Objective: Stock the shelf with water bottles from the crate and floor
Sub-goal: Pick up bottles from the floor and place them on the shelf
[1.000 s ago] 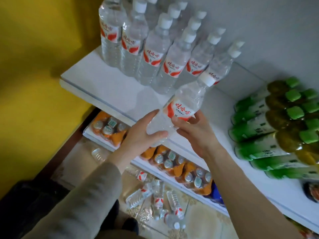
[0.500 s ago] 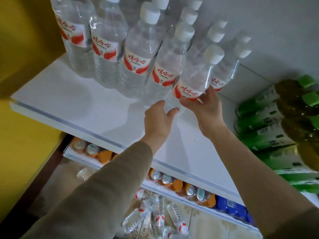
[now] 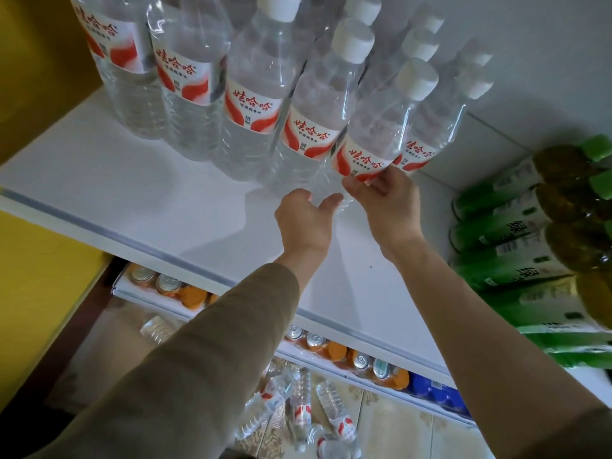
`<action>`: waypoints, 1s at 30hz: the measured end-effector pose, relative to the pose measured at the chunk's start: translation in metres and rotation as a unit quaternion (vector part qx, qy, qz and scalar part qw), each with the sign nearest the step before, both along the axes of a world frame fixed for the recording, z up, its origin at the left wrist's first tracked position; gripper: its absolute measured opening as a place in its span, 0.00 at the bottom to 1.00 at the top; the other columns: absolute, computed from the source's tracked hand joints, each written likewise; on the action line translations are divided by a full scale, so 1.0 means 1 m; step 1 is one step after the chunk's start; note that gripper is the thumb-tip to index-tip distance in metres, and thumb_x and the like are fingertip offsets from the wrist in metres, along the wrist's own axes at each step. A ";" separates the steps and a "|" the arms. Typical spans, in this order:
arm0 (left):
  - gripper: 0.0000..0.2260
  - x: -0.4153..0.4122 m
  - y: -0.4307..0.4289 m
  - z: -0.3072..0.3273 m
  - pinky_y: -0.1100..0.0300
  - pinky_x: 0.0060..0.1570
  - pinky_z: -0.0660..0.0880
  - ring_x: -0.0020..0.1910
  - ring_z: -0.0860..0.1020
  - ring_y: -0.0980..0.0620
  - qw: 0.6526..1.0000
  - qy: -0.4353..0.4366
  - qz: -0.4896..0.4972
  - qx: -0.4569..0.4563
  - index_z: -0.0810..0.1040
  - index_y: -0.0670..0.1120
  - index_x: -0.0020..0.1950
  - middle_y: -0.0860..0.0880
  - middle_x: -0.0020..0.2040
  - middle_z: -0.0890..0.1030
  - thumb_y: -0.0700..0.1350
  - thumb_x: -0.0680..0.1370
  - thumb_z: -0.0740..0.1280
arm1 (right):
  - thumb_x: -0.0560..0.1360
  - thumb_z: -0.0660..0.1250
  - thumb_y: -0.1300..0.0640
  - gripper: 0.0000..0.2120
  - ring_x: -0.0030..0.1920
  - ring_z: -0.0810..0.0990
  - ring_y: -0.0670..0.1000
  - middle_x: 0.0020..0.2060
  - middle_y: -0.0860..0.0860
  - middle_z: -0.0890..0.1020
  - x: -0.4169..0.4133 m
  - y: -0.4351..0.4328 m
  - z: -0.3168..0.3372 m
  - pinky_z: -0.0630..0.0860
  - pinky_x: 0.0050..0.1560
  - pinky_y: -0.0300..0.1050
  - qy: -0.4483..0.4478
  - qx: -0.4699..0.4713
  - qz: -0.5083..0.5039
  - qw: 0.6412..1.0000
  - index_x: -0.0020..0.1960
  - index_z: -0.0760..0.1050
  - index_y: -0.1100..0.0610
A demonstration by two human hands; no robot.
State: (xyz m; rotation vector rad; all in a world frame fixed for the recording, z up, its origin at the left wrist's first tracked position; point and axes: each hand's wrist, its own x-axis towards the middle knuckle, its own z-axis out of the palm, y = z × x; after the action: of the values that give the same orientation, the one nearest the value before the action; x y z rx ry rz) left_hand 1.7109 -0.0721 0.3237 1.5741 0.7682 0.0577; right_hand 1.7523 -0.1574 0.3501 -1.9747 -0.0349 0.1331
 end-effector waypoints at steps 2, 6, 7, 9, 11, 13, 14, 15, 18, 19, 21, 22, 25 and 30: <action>0.17 0.002 -0.001 0.000 0.63 0.56 0.66 0.61 0.75 0.46 1.000 -0.003 0.001 -0.004 0.77 0.37 0.54 0.42 0.61 0.78 0.49 0.74 0.69 | 0.71 0.71 0.65 0.11 0.41 0.81 0.36 0.42 0.44 0.82 0.001 0.001 0.000 0.77 0.45 0.29 -0.002 -0.002 0.000 1.000 0.53 0.76 0.62; 0.16 0.002 0.002 -0.001 0.67 0.50 0.62 0.53 0.75 0.49 1.000 -0.013 -0.012 -0.003 0.77 0.38 0.53 0.47 0.51 0.78 0.49 0.74 0.69 | 0.71 0.70 0.65 0.10 0.43 0.81 0.37 0.42 0.43 0.81 -0.001 0.002 0.000 0.77 0.46 0.29 -0.003 -0.002 0.000 1.000 0.52 0.76 0.59; 0.15 0.002 0.002 -0.001 0.67 0.50 0.63 0.50 0.73 0.52 1.000 -0.016 -0.016 -0.006 0.77 0.38 0.53 0.48 0.49 0.76 0.49 0.75 0.68 | 0.71 0.70 0.64 0.10 0.43 0.81 0.37 0.42 0.42 0.81 -0.001 0.002 0.000 0.77 0.47 0.30 -0.003 -0.002 0.001 1.000 0.51 0.75 0.58; 0.14 0.001 0.004 -0.001 0.66 0.50 0.63 0.48 0.70 0.54 0.999 -0.017 -0.028 0.001 0.77 0.39 0.53 0.50 0.48 0.74 0.49 0.75 0.68 | 0.72 0.70 0.63 0.09 0.44 0.81 0.38 0.42 0.41 0.81 -0.003 0.002 0.000 0.77 0.48 0.30 -0.004 -0.004 0.004 1.000 0.51 0.75 0.57; 0.12 -0.001 0.006 0.000 0.66 0.50 0.65 0.47 0.70 0.54 0.999 -0.018 -0.045 0.004 0.76 0.40 0.51 0.49 0.47 0.74 0.49 0.76 0.66 | 0.73 0.69 0.62 0.09 0.45 0.80 0.38 0.43 0.42 0.81 -0.005 0.004 0.001 0.77 0.47 0.29 -0.001 -0.005 0.008 1.000 0.52 0.74 0.57; 0.12 -0.004 0.008 0.002 0.64 0.52 0.67 0.48 0.72 0.52 0.998 -0.022 -0.063 -0.004 0.75 0.39 0.53 0.44 0.52 0.78 0.48 0.78 0.64 | 0.74 0.69 0.61 0.09 0.45 0.79 0.38 0.43 0.41 0.80 -0.007 0.005 0.002 0.76 0.43 0.26 0.003 -0.001 0.006 1.000 0.52 0.73 0.56; 0.14 -0.006 0.008 0.004 0.62 0.54 0.68 0.51 0.75 0.50 0.997 -0.022 -0.070 -0.007 0.75 0.38 0.56 0.42 0.56 0.78 0.48 0.78 0.62 | 0.74 0.68 0.61 0.08 0.44 0.79 0.38 0.43 0.41 0.80 -0.008 0.006 0.003 0.75 0.42 0.25 0.004 -0.002 0.003 1.000 0.52 0.73 0.56; 0.16 -0.007 0.008 0.005 0.60 0.56 0.69 0.56 0.75 0.47 0.997 -0.021 -0.075 -0.011 0.73 0.37 0.59 0.41 0.60 0.77 0.48 0.79 0.61 | 0.74 0.68 0.60 0.08 0.43 0.79 0.37 0.42 0.40 0.79 -0.010 0.008 0.003 0.75 0.41 0.25 0.005 -0.004 0.000 1.000 0.52 0.73 0.56; 0.16 -0.008 0.006 0.009 0.60 0.56 0.67 0.62 0.73 0.45 0.996 -0.023 -0.079 -0.020 0.72 0.39 0.62 0.43 0.63 0.75 0.48 0.80 0.58 | 0.75 0.67 0.57 0.09 0.40 0.77 0.39 0.39 0.39 0.77 -0.012 0.010 0.003 0.76 0.40 0.31 0.009 -0.023 -0.014 1.000 0.54 0.73 0.57; 0.15 -0.008 0.005 0.010 0.61 0.54 0.67 0.62 0.74 0.46 0.996 -0.025 -0.080 -0.020 0.72 0.40 0.62 0.44 0.62 0.76 0.47 0.81 0.57 | 0.75 0.67 0.57 0.10 0.39 0.77 0.40 0.38 0.40 0.77 -0.012 0.010 0.003 0.75 0.41 0.33 0.010 -0.027 -0.019 0.999 0.55 0.73 0.58; 0.14 -0.007 0.002 0.010 0.62 0.52 0.66 0.58 0.74 0.47 0.996 -0.030 -0.079 -0.019 0.72 0.40 0.61 0.45 0.59 0.76 0.47 0.81 0.56 | 0.75 0.67 0.56 0.11 0.38 0.76 0.42 0.37 0.42 0.76 -0.011 0.011 0.004 0.75 0.40 0.34 0.013 -0.030 -0.024 0.999 0.56 0.73 0.59; 0.14 -0.007 0.001 0.010 0.63 0.52 0.66 0.55 0.74 0.49 0.996 -0.032 -0.077 -0.021 0.72 0.40 0.61 0.46 0.57 0.76 0.46 0.81 0.56 | 0.75 0.67 0.56 0.11 0.38 0.75 0.41 0.37 0.42 0.76 -0.011 0.010 0.004 0.74 0.40 0.33 0.015 -0.033 -0.024 0.999 0.56 0.73 0.59; 0.13 -0.006 -0.003 0.006 0.63 0.51 0.66 0.49 0.71 0.53 0.997 -0.035 -0.069 -0.009 0.72 0.41 0.60 0.49 0.53 0.74 0.46 0.81 0.56 | 0.75 0.67 0.57 0.12 0.39 0.75 0.39 0.40 0.42 0.77 -0.009 0.009 0.004 0.74 0.40 0.30 0.018 -0.039 -0.019 0.999 0.57 0.73 0.59; 0.12 -0.003 -0.005 0.001 0.63 0.52 0.66 0.49 0.71 0.52 0.997 -0.041 -0.059 -0.001 0.74 0.41 0.58 0.50 0.50 0.73 0.46 0.81 0.56 | 0.75 0.67 0.56 0.14 0.42 0.76 0.43 0.46 0.47 0.78 -0.007 0.011 0.002 0.75 0.45 0.33 0.016 -0.048 -0.023 0.998 0.58 0.73 0.61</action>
State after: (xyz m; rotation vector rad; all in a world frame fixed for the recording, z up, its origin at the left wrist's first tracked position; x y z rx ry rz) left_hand 1.7082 -0.0772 0.3248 1.6018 0.6086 0.0346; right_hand 1.7456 -0.1466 0.3523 -2.0674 0.0386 0.1377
